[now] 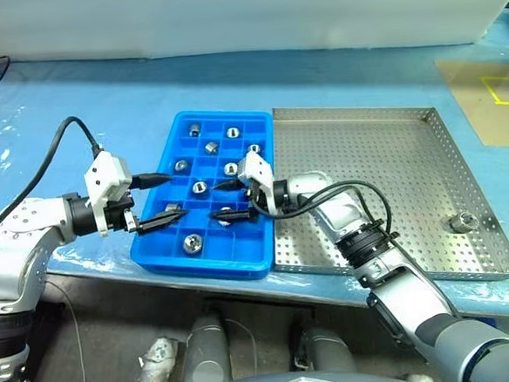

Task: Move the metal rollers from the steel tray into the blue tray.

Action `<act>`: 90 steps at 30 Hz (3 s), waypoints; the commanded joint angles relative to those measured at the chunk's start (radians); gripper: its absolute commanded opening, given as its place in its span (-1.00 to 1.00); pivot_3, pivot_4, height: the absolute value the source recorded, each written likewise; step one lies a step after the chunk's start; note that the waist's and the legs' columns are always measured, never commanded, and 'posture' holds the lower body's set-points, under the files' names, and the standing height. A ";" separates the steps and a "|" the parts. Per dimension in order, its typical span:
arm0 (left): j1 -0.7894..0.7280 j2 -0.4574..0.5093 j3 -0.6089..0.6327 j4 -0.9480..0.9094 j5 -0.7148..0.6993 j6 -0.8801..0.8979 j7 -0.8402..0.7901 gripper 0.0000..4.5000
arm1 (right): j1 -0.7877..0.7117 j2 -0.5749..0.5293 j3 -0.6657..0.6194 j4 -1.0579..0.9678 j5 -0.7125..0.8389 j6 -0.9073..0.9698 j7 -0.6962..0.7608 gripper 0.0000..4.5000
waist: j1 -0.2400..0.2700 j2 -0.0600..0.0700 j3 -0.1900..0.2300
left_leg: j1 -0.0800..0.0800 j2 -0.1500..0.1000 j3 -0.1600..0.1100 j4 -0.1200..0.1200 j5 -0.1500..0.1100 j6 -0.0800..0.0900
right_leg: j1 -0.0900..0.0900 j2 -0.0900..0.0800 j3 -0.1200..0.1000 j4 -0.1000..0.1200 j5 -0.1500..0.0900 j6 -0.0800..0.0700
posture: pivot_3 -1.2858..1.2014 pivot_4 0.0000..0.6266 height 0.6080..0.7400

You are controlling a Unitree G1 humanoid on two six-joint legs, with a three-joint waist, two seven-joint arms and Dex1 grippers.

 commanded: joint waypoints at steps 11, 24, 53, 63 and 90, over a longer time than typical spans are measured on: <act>-0.398 -0.308 -0.271 0.396 0.130 -0.224 -0.140 0.84 | 0.125 -0.240 -0.338 -0.328 0.079 0.161 -0.216 0.58 | -0.032 0.000 0.000 | 0.002 -0.001 0.000 0.004 0.000 0.001 | 0.005 0.001 0.000 0.001 0.001 0.002 | -0.18 -0.52 1.00; -0.572 -0.626 -0.375 0.720 0.195 -0.378 -0.265 0.84 | 0.578 -0.383 -0.698 -0.707 0.151 0.345 -0.447 0.58 | -0.156 0.001 -0.001 | 0.006 -0.004 0.003 0.008 -0.007 0.013 | 0.011 0.002 0.004 -0.004 0.002 0.003 | -0.43 -0.52 1.00; -0.501 -0.639 -0.359 0.717 0.240 -0.447 -0.268 0.84 | 0.503 -0.397 -0.642 -0.076 0.010 0.081 -0.609 0.58 | -0.201 0.004 -0.002 | 0.007 -0.006 0.014 0.014 -0.016 0.033 | 0.025 -0.005 0.005 -0.022 0.005 0.007 | -0.36 -0.52 1.00; -0.491 -0.627 -0.359 0.707 0.243 -0.448 -0.259 0.84 | 0.529 -0.412 -0.662 -0.046 0.037 0.057 -0.599 0.40 | -0.194 0.004 -0.003 | 0.009 -0.012 0.016 0.015 -0.019 0.038 | 0.027 -0.013 0.005 -0.024 0.005 0.007 | -0.36 -0.52 1.00; -0.460 -0.322 -0.255 0.578 0.217 -0.368 -0.309 0.84 | 0.221 -0.308 -0.319 -0.411 0.073 0.159 -0.428 -0.26 | -0.197 0.005 -0.001 | 0.004 -0.011 0.015 0.011 -0.019 0.038 | 0.015 -0.014 0.008 -0.020 0.005 0.007 | -0.17 -0.52 1.00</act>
